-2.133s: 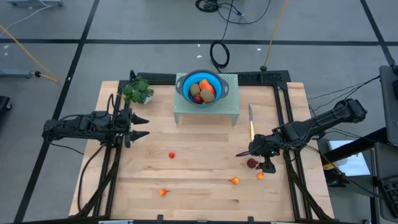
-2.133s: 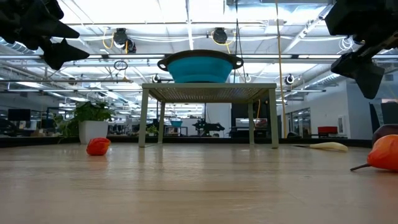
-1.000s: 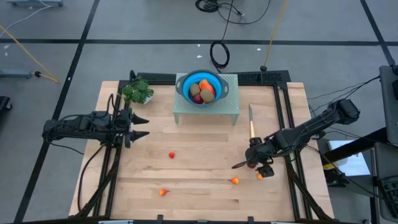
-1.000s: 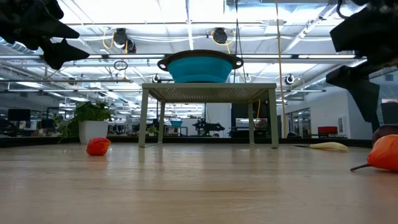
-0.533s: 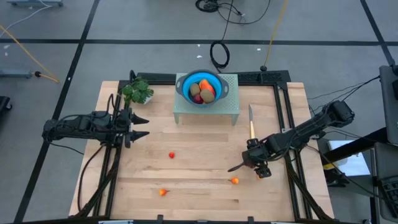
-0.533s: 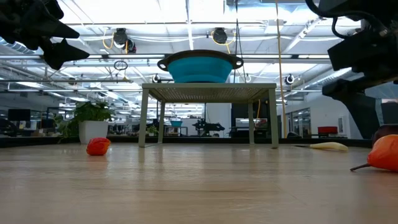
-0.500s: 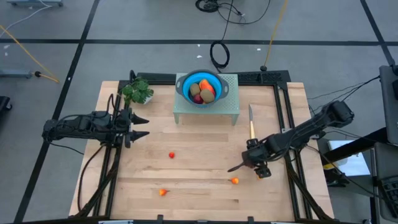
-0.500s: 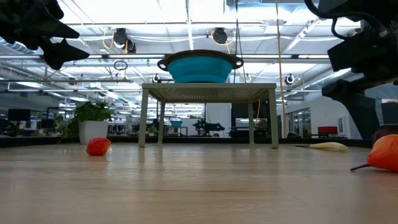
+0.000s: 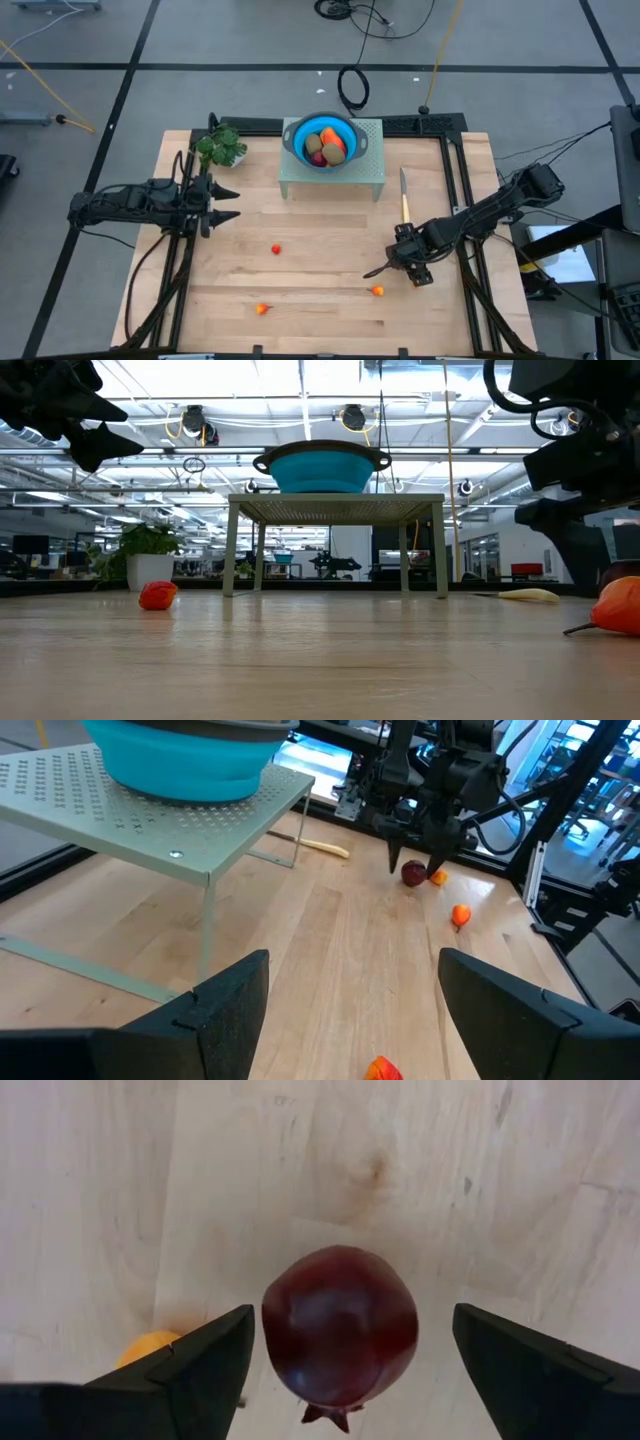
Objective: Pick & Place Fruit
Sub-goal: Put the pomegranate into the colander on the shelf
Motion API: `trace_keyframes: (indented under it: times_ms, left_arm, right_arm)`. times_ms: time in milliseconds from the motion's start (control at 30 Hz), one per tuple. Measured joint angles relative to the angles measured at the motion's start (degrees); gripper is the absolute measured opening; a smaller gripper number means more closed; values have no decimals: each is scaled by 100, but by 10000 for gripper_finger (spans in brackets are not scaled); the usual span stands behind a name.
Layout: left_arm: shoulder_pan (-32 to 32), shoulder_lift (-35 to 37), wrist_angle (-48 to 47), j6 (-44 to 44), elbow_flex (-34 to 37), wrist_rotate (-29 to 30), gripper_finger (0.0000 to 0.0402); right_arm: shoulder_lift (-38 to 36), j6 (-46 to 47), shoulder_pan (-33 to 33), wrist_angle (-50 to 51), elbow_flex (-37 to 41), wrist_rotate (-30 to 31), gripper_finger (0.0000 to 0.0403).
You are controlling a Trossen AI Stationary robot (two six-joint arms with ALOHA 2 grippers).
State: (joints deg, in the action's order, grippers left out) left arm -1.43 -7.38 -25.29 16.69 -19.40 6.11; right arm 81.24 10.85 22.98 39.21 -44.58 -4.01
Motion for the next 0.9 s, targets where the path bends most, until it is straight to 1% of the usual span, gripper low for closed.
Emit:
trace_keyframes:
  times_ms: [367,667,767,900]
  left_arm:
    - [1,-2,-1,0,0,0,292]
    - [0,-2,-1,2,2,-2,292]
    - [2,-2,-1,2,1,0,292]
    - [2,-2,-1,4,0,0,292]
  right_arm:
    - [0,-1,0,-18,0,-4,273]
    - [-3,35,0,-21,0,-16,213]
    - [-3,41,0,-42,0,-27,204]
    - [-7,42,0,-45,0,-28,204]
